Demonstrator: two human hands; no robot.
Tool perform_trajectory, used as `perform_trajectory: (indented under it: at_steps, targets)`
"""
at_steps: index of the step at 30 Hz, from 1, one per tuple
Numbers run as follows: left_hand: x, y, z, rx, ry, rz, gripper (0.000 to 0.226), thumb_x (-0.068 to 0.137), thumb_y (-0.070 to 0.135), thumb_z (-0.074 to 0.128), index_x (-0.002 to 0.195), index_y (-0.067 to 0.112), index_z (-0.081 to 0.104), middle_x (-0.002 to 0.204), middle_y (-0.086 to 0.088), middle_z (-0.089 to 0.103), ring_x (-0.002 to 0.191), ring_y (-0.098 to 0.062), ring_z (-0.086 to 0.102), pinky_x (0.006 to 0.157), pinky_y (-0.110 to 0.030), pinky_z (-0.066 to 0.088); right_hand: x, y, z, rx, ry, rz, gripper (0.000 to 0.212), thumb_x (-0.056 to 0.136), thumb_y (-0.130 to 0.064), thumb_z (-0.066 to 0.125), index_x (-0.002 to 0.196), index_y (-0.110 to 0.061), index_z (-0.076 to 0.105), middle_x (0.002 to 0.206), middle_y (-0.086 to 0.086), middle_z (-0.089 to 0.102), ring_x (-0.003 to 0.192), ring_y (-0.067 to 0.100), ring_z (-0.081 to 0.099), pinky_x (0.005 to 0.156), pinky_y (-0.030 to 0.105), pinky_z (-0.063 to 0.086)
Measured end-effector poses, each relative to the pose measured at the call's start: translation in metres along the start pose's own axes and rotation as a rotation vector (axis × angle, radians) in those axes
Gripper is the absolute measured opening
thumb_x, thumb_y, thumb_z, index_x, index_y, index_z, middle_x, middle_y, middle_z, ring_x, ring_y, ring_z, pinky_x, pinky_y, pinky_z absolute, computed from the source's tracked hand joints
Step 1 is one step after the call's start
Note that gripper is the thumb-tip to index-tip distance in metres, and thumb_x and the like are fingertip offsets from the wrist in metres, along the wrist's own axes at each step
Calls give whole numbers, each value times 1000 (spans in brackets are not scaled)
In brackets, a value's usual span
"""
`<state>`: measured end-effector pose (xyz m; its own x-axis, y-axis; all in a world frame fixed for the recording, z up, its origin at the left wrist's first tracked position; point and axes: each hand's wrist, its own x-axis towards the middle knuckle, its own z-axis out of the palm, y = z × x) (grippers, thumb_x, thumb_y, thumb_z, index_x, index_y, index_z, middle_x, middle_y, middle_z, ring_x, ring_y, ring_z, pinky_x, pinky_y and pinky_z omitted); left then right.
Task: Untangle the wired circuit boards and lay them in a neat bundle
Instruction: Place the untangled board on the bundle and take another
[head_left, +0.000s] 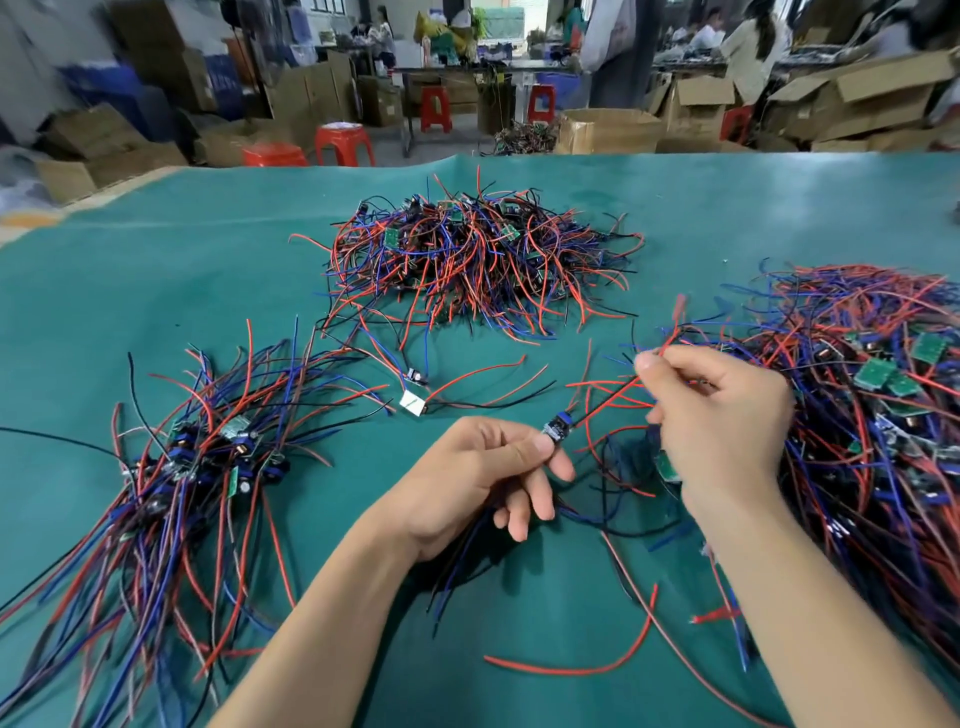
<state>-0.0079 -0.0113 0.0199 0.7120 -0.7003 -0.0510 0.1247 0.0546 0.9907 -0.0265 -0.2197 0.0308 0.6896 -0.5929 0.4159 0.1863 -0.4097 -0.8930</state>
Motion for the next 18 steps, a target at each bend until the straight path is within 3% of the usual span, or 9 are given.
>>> perform_trajectory:
  at_steps: [2,5,9,11,15,16,18]
  targets:
    - [0,0,-1,16,-27,-5,28,101,25,52,85,14,71,62,-5,66,39,-9,55,41,-16,34,9,5,-8,-42,117,-12,5,78,-48,71,74,-46,72,58,-14,66,49,16,65,66,50,58]
    - [-1,1,-1,32,-33,-12,27,102,26,52,85,13,70,62,-5,66,39,-10,54,42,-16,34,18,8,-16,11,283,-4,11,81,-47,71,73,-41,72,65,-10,69,61,26,68,70,52,57]
    - [2,0,0,-60,115,21,26,103,22,45,92,8,65,65,-6,65,47,-12,56,48,-18,38,25,10,-28,136,506,95,17,81,-47,63,73,-32,66,84,10,74,76,40,68,75,57,56]
    - [4,-1,1,-126,166,36,26,105,20,41,98,5,61,70,-5,66,53,-13,59,54,-20,41,14,2,-17,176,359,97,20,79,-48,63,71,-30,68,73,2,72,65,28,64,69,49,54]
    - [3,-1,2,-136,142,57,26,106,18,39,104,1,58,78,-8,68,61,-15,62,59,-20,46,-32,-16,23,55,-372,63,32,81,-54,66,83,-23,74,65,-2,71,57,19,66,63,45,56]
    - [3,0,3,-129,130,63,27,105,18,40,101,0,59,80,-10,69,63,-16,62,60,-21,46,-41,-18,30,94,-477,60,31,82,-51,69,88,-20,73,61,1,68,51,19,63,59,44,55]
    - [1,1,3,-117,103,66,28,104,19,43,95,0,62,83,-12,70,64,-18,63,60,-21,47,-48,-19,34,161,-473,66,24,82,-40,74,94,-19,73,59,1,67,47,17,58,56,40,53]
